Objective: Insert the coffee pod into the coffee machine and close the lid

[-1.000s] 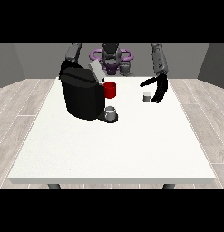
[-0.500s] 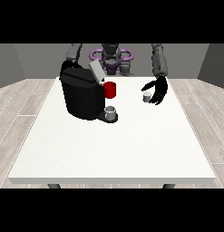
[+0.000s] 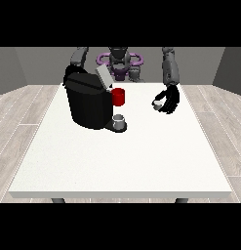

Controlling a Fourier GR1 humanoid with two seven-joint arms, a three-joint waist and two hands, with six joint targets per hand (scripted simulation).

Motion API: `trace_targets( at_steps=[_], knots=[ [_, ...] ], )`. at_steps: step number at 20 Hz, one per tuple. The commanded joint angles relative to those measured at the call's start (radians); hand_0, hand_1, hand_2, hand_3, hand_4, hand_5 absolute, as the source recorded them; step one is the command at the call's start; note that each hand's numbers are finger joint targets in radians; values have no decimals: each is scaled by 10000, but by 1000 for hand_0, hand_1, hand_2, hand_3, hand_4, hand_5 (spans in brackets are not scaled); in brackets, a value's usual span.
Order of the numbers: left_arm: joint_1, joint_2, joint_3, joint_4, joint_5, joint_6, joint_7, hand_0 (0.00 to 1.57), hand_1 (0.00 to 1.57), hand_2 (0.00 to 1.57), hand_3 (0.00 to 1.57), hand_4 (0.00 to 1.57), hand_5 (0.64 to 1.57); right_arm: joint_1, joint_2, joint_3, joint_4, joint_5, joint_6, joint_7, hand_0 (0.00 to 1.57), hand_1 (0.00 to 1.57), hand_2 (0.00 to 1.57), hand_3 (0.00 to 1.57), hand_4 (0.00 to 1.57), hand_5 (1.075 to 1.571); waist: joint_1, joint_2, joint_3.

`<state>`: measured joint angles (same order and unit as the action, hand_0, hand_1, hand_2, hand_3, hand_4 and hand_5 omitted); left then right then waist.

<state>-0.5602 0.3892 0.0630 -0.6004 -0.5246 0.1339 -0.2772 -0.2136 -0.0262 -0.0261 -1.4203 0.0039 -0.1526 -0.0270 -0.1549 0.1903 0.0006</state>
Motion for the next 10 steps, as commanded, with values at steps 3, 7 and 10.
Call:
trace_targets(
  at_steps=[3,7,10],
  knots=[
    [-591,240,-243,407,-783,521,-13,930,930,1040,820,281,1571,-316,253,48,233,-109,-310,-600,0,0,0,0,426,1571,-50,532,-8],
    [13,-138,-725,234,-1163,235,197,1115,1115,1173,966,280,1571,282,122,-484,1043,-341,-34,-1211,0,0,0,0,424,1571,428,-260,-2],
    [-659,458,-161,457,-827,-34,-810,1266,1266,1399,1363,507,1571,-64,8,-450,702,-603,89,-871,0,0,0,0,429,1571,163,168,-8]
  ],
)
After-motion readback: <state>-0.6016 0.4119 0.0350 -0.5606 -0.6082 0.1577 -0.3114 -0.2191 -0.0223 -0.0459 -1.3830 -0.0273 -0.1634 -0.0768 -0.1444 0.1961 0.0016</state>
